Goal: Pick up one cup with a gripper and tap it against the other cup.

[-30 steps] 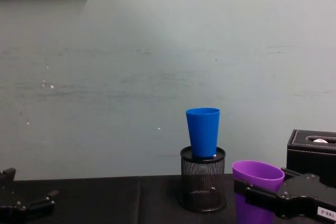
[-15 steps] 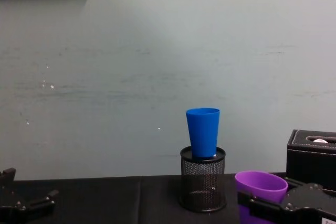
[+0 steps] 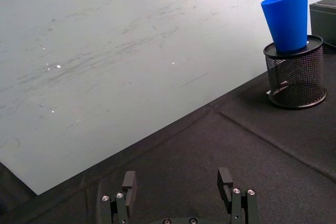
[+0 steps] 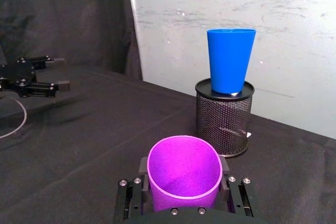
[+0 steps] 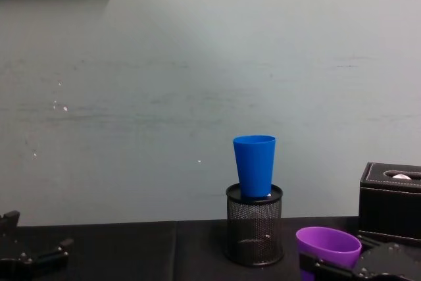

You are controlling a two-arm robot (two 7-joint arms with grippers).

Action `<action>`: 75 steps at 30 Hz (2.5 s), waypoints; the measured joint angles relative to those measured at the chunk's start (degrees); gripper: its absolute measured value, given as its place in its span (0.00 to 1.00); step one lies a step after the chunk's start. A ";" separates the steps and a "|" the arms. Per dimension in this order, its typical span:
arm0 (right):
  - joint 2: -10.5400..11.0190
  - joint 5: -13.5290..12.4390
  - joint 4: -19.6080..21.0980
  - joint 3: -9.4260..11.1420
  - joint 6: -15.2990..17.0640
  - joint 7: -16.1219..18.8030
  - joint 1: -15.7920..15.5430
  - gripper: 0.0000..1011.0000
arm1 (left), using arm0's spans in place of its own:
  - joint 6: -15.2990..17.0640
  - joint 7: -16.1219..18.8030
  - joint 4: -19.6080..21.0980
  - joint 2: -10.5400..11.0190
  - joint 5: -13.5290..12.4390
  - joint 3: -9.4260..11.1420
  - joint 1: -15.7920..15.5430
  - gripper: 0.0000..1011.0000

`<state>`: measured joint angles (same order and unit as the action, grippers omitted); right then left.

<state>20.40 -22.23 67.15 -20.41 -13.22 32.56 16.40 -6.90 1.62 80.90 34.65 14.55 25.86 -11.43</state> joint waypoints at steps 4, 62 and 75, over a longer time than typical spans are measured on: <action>-0.19 -0.09 -0.72 0.02 -0.15 0.29 0.17 0.72 | 0.00 0.00 0.00 0.00 0.00 0.00 0.00 1.00; -0.83 -0.17 -2.50 -0.69 0.13 1.16 0.50 0.72 | 0.00 0.00 0.00 0.00 0.00 0.00 0.00 1.00; -0.83 -0.17 -2.50 -0.69 0.13 1.14 0.50 0.72 | 0.00 0.00 0.00 0.00 0.00 0.00 0.00 1.00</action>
<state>19.57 -22.40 64.65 -21.10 -13.09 33.69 16.90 -6.91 1.62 80.90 34.65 14.55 25.86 -11.43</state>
